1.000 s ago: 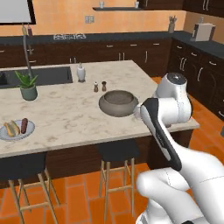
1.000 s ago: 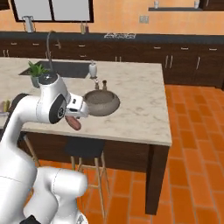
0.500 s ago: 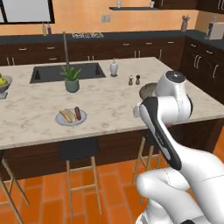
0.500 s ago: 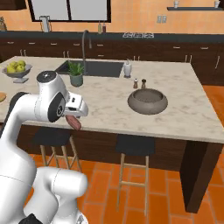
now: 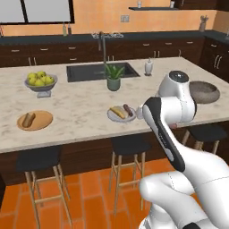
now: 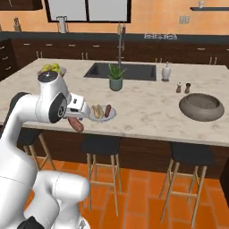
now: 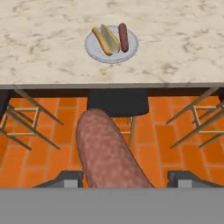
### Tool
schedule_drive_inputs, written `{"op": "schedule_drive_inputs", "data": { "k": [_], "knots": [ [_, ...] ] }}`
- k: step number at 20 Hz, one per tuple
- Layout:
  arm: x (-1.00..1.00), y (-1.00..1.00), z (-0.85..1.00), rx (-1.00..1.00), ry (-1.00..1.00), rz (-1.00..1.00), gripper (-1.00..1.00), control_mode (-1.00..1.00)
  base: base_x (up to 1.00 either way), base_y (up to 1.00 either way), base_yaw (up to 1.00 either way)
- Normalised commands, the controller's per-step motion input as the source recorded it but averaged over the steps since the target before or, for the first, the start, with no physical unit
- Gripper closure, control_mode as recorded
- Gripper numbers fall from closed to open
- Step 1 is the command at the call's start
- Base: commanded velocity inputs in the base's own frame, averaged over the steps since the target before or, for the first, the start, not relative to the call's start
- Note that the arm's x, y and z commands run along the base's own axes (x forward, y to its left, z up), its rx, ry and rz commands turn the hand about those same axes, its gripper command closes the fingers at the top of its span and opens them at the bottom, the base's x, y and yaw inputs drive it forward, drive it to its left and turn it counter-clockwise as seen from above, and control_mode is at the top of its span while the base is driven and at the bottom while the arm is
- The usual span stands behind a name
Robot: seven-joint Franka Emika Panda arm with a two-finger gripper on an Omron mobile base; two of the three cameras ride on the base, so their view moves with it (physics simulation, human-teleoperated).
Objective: Place one bun and one sausage from the bowl on each plate.
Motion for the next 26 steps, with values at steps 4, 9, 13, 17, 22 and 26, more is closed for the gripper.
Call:
{"op": "schedule_drive_inputs", "data": {
  "k": [4, 9, 13, 17, 22, 26],
  "knots": [
    [0.00, 0.00, 0.00, 0.00, 0.00, 0.00, 1.00, 1.00, 0.43, 1.00, 0.00],
    [0.00, 0.00, 0.00, 0.00, 0.00, 0.00, 1.00, 1.00, 0.76, 1.00, 0.00],
    [0.00, 0.00, 0.00, 0.00, 0.00, 0.00, 1.00, 1.00, 0.67, 1.00, 0.00],
    [0.56, 0.61, -0.21, -0.06, 0.06, -0.03, 1.00, -1.00, 0.17, 0.25, 0.00],
    [0.98, 0.44, -0.66, -0.02, 0.09, -0.10, 1.00, -1.00, 0.00, 0.00, 0.00],
    [1.00, 0.03, -0.74, 0.00, 0.09, -0.15, 1.00, -1.00, 0.00, 0.00, 0.00]
  ]
}}
